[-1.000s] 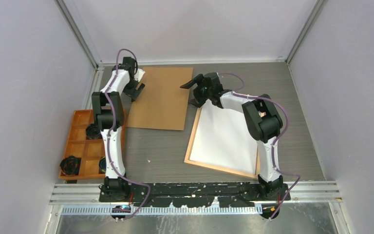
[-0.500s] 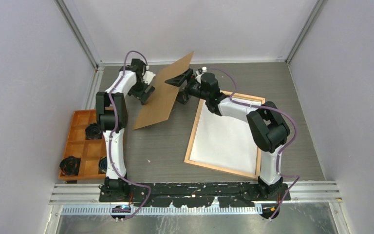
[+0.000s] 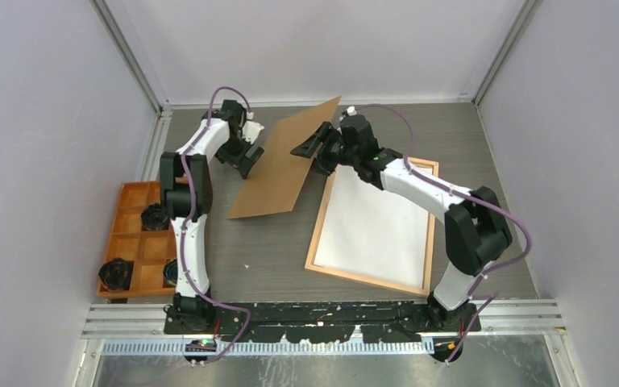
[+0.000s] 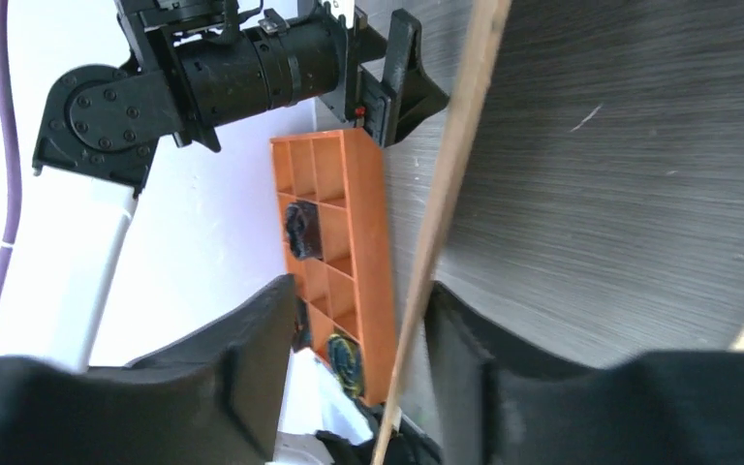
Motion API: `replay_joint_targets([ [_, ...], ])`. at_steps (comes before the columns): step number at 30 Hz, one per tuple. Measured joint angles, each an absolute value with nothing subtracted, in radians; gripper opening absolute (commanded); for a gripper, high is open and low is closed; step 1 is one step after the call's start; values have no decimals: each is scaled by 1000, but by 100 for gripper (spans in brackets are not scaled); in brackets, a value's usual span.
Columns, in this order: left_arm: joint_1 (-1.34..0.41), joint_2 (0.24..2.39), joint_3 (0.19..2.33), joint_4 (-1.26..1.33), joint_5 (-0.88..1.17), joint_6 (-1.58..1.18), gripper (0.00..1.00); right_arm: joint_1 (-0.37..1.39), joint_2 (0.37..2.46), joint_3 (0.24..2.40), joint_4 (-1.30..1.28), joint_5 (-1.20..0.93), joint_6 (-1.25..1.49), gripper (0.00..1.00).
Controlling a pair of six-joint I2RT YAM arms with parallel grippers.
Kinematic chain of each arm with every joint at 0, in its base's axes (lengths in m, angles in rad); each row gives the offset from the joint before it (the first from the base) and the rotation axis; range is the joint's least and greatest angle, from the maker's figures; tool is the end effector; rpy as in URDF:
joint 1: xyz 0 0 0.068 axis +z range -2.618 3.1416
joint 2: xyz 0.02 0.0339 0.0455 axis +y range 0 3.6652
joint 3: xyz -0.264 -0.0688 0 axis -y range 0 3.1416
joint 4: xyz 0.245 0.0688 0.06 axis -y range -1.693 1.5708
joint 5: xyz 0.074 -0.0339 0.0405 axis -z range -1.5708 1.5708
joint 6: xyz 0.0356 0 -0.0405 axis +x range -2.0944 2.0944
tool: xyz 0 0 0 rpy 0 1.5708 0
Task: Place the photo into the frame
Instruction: Turn over the photo frame item at the center of the board.
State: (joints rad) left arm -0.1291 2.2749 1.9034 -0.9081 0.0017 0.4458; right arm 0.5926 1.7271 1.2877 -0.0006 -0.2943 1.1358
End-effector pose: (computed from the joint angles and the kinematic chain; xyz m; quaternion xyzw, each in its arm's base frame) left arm 0.4685 -0.0609 0.1767 0.2806 0.9488 0.0220 0.1434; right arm 0.3311 0.2354 0.2783 0.1484 0.8257 0.4835 0.2499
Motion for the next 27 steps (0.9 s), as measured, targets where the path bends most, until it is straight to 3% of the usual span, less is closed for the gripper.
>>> replay_joint_targets([
  [6, -146, 2204, 1851, -918, 18, 454, 99, 593, 1645, 1288, -117, -236, 1046, 12],
  [14, -209, 1938, 1754, -945, 119, 502, 100, 592, 1668, 1300, -242, -196, 1025, 1],
  [19, -228, 1710, 1693, -1000, 264, 572, 100, 592, 1678, 1340, -275, -188, 1023, 1],
  [27, -338, 1215, 1311, -1034, 439, 668, 100, 593, 1678, 1356, -266, -176, 1058, 1],
])
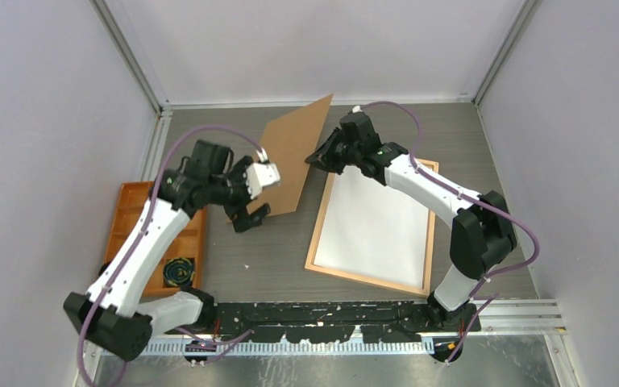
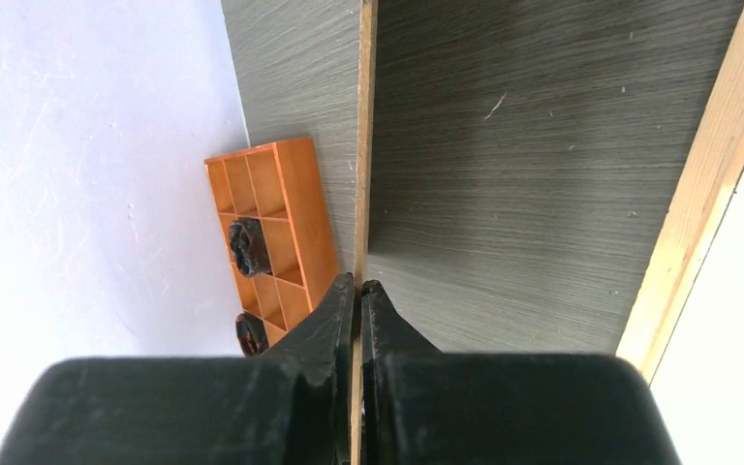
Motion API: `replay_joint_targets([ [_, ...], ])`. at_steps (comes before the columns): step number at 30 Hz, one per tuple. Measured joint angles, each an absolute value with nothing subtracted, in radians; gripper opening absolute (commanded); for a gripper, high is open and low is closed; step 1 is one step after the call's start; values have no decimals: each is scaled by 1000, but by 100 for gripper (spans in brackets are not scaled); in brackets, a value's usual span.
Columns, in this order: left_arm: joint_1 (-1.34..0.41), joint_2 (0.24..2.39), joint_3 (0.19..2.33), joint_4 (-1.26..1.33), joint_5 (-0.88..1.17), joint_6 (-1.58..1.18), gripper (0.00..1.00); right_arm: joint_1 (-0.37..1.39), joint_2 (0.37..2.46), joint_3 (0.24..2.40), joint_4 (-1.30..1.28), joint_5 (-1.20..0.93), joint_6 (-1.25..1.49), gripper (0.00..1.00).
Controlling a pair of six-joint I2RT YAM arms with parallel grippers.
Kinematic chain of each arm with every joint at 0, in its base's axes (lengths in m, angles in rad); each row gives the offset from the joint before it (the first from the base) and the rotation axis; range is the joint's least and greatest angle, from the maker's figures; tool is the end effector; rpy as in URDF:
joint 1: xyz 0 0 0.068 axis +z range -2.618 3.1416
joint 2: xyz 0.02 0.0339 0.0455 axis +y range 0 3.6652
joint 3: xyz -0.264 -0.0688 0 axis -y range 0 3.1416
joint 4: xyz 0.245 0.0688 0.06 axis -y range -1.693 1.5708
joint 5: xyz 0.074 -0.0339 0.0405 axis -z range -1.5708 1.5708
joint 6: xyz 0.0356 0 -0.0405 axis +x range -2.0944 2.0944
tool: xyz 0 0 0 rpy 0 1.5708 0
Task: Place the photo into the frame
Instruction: Turn over the photo frame item at the center of the board.
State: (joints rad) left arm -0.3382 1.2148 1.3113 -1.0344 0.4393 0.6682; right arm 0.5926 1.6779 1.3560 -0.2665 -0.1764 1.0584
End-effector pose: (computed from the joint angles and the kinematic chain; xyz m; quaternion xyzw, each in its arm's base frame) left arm 0.2109 -0.0902 0.3586 0.5067 0.7798 -0.1544 0.3336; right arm 0.3203 0.2232 0.2949 0.1623 0.8642 0.3980 0.2616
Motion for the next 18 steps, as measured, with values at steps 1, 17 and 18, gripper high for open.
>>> replay_joint_targets([
  [1, -384, 1154, 1254, -1028, 441, 663, 100, 594, 1678, 1357, -266, -173, 1068, 1],
  [17, -865, 884, 779, -362, -176, 688, 92, 680, 1689, 1453, -355, -43, 1180, 1],
  [18, -870, 890, 775, -336, -198, 686, 89, 681, 1689, 1460, -364, -38, 1183, 1],
])
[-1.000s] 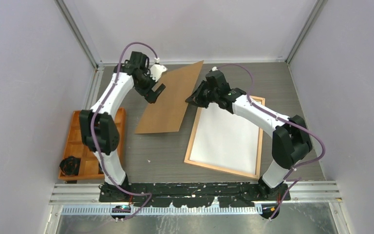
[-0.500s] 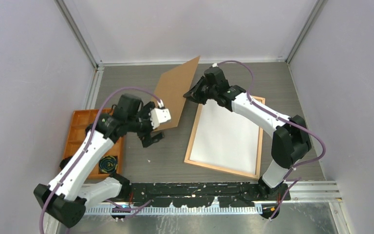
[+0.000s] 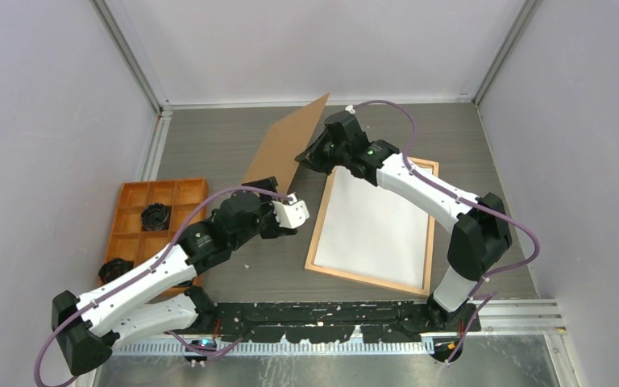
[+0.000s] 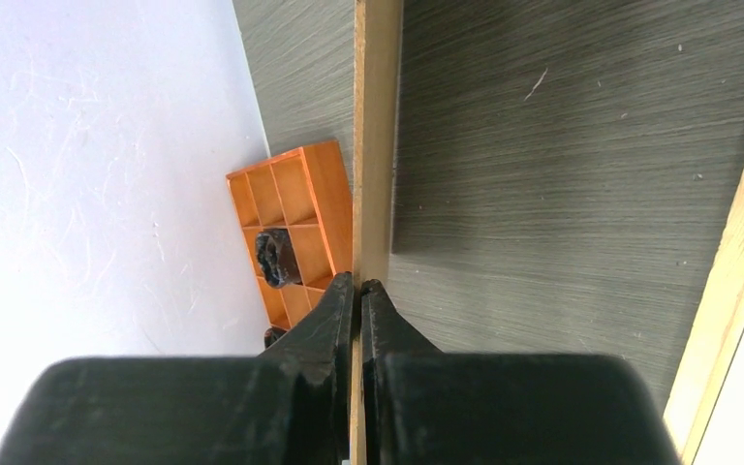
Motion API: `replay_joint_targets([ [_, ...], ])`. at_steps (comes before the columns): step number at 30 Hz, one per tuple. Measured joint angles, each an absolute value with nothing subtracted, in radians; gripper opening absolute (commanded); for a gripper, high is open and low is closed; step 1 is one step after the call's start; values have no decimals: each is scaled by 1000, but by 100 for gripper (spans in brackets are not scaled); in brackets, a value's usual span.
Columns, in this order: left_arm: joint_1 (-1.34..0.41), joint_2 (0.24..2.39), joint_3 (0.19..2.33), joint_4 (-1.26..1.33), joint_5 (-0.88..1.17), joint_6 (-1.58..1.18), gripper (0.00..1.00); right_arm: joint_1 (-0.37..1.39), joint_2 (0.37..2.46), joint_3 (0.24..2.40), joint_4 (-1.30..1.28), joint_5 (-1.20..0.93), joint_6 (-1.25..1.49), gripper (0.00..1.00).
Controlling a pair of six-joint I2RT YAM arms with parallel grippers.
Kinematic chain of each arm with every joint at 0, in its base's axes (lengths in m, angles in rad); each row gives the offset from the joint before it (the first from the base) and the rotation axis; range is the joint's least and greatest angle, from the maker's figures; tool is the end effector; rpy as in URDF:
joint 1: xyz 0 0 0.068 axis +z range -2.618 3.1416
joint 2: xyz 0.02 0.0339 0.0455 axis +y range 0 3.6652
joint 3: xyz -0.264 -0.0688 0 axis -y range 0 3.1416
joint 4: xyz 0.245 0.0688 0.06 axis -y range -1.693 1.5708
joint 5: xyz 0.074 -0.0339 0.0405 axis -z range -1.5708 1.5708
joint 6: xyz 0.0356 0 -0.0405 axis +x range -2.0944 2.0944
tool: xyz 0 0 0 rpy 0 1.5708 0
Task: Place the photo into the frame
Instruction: Turn over the photo frame item at the center of the board.
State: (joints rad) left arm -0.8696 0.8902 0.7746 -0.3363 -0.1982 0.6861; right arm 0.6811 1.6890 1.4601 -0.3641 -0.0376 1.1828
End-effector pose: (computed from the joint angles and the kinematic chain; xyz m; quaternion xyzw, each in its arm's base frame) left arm 0.1358 -0.1499 0.3025 0.5544 0.6377 0.0351 0.5336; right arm 0.3054 0.2493 0.3173 0.2106 0.8573 0.3869 0.2667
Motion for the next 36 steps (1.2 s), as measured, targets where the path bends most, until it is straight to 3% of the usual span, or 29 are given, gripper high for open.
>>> replay_joint_targets([
  [3, -879, 914, 770, -282, -247, 679, 75, 685, 1689, 1473, -376, -29, 1187, 1],
  [11, -883, 965, 755, -223, -334, 645, 18, 685, 1689, 1481, -391, -20, 1189, 1],
  [13, -885, 967, 755, -213, -355, 638, 12, 681, 1688, 1491, -394, -22, 1175, 9],
  [16, -885, 965, 765, -187, -397, 640, 3, 669, 1682, 1512, -420, -36, 1115, 40],
  [18, -885, 963, 782, -172, -411, 648, 0, 645, 1672, 1531, -454, -77, 1044, 59],
  [21, -883, 962, 820, -181, -416, 673, 0, 597, 1638, 1590, -515, -166, 875, 73],
  [27, -882, 935, 888, -285, -361, 739, 0, 492, 1486, 1656, -628, -253, 466, 81],
  [30, -881, 931, 940, -391, -308, 785, 0, 495, 1359, 1562, -588, -303, 192, 91],
  [36, -861, 915, 1081, -616, -178, 925, 0, 517, 1269, 1412, -571, -410, -215, 92],
])
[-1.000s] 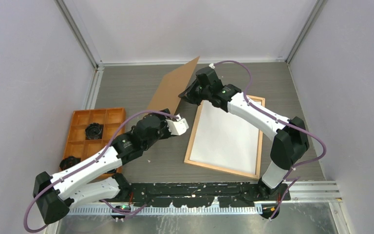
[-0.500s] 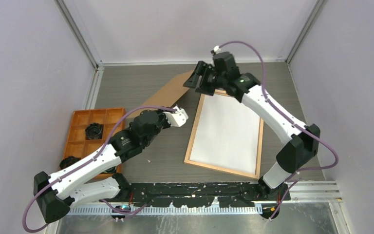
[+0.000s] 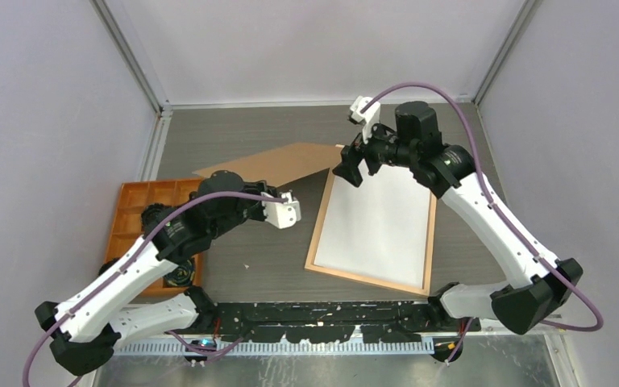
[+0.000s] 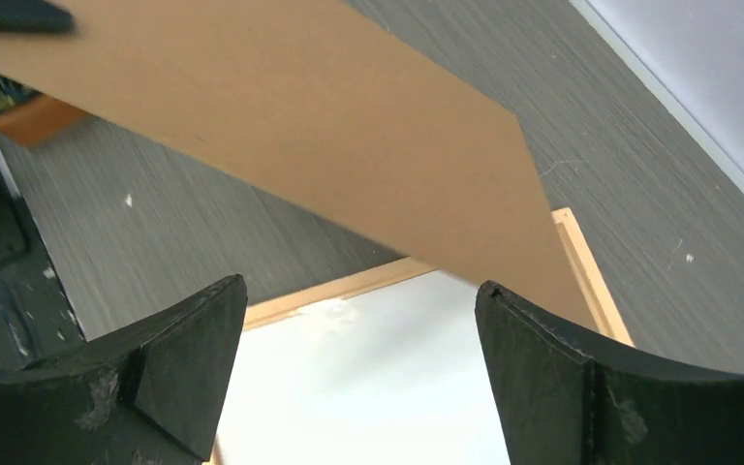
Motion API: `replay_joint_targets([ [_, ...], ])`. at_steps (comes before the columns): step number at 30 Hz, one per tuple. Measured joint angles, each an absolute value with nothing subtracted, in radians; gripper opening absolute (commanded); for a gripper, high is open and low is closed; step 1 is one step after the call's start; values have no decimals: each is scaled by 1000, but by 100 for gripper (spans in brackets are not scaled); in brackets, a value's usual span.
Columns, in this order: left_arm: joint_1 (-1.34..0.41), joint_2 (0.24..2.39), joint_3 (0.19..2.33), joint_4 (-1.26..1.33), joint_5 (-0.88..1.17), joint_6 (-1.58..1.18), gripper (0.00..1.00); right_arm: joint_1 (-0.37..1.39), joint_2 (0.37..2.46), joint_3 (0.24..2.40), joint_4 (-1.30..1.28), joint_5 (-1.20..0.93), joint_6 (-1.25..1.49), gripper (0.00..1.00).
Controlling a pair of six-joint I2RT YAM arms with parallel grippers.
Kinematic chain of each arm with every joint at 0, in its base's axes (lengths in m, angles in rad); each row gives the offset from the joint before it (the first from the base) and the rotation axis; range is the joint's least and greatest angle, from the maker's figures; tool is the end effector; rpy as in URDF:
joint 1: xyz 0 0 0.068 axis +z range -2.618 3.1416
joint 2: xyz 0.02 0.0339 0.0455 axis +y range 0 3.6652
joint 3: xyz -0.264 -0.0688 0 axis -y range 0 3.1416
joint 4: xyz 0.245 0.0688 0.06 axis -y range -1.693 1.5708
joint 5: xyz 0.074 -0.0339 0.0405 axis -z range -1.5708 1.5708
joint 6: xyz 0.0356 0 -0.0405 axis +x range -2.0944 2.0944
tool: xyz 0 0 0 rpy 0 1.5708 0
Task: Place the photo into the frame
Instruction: Turn over the photo frame item at the center of the board.
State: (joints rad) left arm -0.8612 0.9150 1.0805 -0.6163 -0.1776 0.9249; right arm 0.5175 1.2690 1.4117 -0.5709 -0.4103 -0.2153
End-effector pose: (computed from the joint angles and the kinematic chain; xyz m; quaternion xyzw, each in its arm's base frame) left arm 0.1279 -0.1392 0.3748 0.6279 0.5659 0.0919 0.5264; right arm 0.2298 0.1472 0.4155 -0.3979 0.7294 0.2491 0.4976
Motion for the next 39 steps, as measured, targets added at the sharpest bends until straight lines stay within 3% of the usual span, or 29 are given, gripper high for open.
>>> replay_joint_targets([
  [9, -855, 920, 1292, -901, -81, 1054, 0, 624, 1326, 1375, -571, -514, -444, 92],
  [18, -855, 933, 1313, -973, -69, 1118, 0, 706, 1325, 1312, -510, -553, -469, 89],
  [25, -855, 934, 1313, -979, -69, 1139, 0, 768, 1355, 1291, -432, -514, -474, 75],
  [29, -855, 937, 1323, -986, -69, 1143, 0, 808, 1387, 1259, -366, -439, -485, 72],
  [34, -855, 941, 1343, -1002, -68, 1157, 0, 846, 1425, 1205, -245, -333, -502, 47],
  [37, -855, 941, 1344, -1015, -70, 1164, 4, 860, 1435, 1192, -199, -283, -522, 19],
  [38, -854, 941, 1345, -1009, -75, 1162, 11, 864, 1436, 1190, -177, -263, -539, 8],
  [39, -848, 941, 1348, -999, -83, 1159, 32, 869, 1436, 1190, -155, -237, -564, 2],
])
